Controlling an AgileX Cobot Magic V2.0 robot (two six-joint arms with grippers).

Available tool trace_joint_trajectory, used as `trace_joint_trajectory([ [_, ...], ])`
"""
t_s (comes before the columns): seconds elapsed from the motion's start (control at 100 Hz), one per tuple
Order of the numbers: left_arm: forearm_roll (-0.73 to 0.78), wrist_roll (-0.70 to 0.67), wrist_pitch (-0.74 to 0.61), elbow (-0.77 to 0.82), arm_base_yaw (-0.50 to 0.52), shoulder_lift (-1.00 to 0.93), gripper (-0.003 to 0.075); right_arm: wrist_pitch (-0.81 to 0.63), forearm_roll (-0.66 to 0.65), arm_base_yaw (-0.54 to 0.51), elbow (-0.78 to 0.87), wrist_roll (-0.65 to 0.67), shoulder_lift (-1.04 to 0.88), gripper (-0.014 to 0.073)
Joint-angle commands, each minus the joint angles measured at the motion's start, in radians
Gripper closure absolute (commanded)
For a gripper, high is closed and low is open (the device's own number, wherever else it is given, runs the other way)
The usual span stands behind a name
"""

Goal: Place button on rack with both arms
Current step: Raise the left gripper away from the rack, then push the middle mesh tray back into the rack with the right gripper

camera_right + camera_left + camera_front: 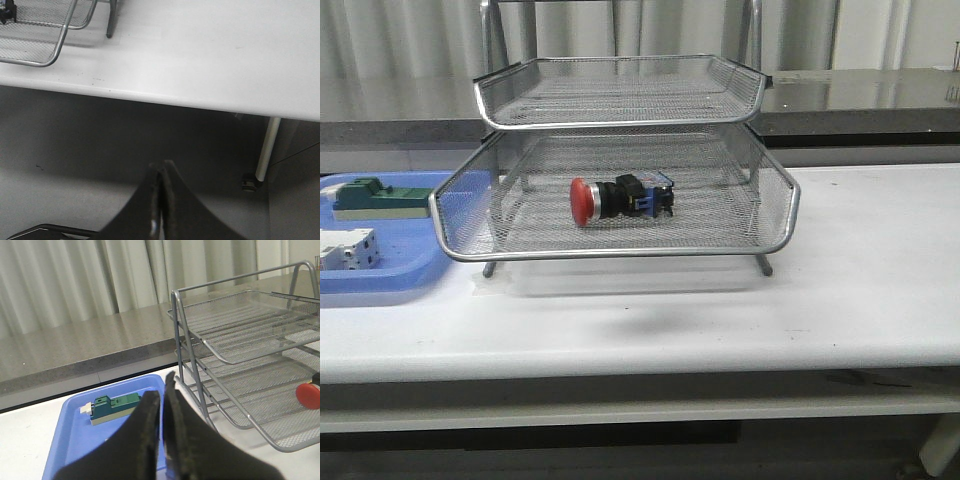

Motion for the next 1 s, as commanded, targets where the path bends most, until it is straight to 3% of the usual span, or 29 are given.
trace_joint_trajectory([
  [0.0, -0.012, -0.009, -0.081, -0.025, 0.002, 0.008, 0.0741, -0.051, -0.011, -0.004, -0.024, 0.0, 0.006, 0.066],
  [0.38, -0.012, -0.009, -0.081, -0.025, 0.002, 0.008, 0.0741, -0.142, 0.03, -0.004, -0.024, 0.0, 0.011, 0.066],
  [0.6, -0.012, -0.009, -0.081, -0.025, 0.002, 0.008, 0.0741, -0.188, 0.186, -0.003, -0.024, -0.012, 0.134, 0.0659],
  [0.99, -0.012, -0.009, -0.081, -0.025, 0.002, 0.008, 0.0741, -0.219, 0.499, 0.013, -0.026, -0.297, 0.507, 0.0659],
])
